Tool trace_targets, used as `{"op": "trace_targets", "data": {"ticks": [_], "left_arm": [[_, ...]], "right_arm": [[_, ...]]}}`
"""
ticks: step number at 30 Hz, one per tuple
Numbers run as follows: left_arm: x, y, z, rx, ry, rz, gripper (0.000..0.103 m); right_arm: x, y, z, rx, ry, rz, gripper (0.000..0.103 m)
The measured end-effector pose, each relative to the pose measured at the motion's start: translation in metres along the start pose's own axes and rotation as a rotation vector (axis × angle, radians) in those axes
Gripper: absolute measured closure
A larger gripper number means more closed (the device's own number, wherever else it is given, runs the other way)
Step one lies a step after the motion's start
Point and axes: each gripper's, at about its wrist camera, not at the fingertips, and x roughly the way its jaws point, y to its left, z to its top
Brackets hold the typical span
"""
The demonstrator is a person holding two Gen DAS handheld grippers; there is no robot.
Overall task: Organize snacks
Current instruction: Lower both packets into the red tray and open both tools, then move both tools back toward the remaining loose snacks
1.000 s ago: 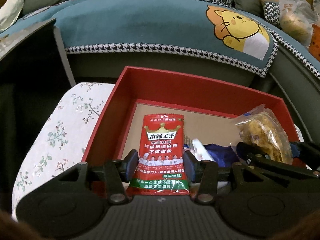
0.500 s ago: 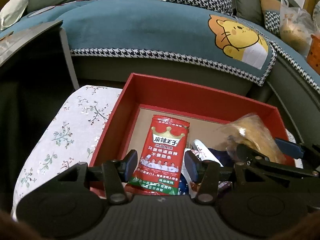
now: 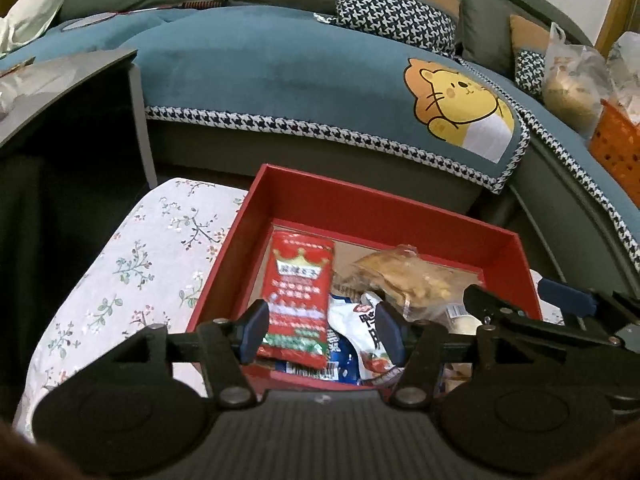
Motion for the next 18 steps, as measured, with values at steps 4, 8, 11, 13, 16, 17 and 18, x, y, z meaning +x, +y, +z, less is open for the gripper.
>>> {"op": "trace_targets", "data": {"ticks": [4,8,11,13,16,17,18], "left_arm": [[-0.005,0.001,-0.003,0.004,-0.001,-0.003,0.024],[-0.012,0.002,-0.008,0.007,0.003,-0.009,0.024],[-0.018,0.004,-0.012,0.01,0.007,-0.014,0.023],[-0.024,0.006,-0.017,0.013,0.011,-0.02,0.023],[-0.033,0.008,-0.027,0.032,0.018,-0.026,0.023],[-0.036,0.008,-0.031,0.036,0.024,-0.029,0.023],[-0.039,0.009,-0.037,0.042,0.034,-0.033,0.023]], "right_arm": [[-0.005,0.001,0.0,-0.011,-0.003,-0.005,0.025],[-0.013,0.002,0.0,-0.022,-0.005,-0.013,0.025],[-0.022,0.002,0.0,-0.032,-0.009,-0.022,0.025],[-0.028,0.0,-0.001,-0.031,-0.007,-0.022,0.025],[-0.038,-0.002,-0.007,-0.032,0.004,-0.025,0.025],[-0.042,-0.002,-0.01,-0.035,0.009,-0.026,0.024],[-0.044,-0.003,-0.012,-0.041,0.015,-0.028,0.024]]}}
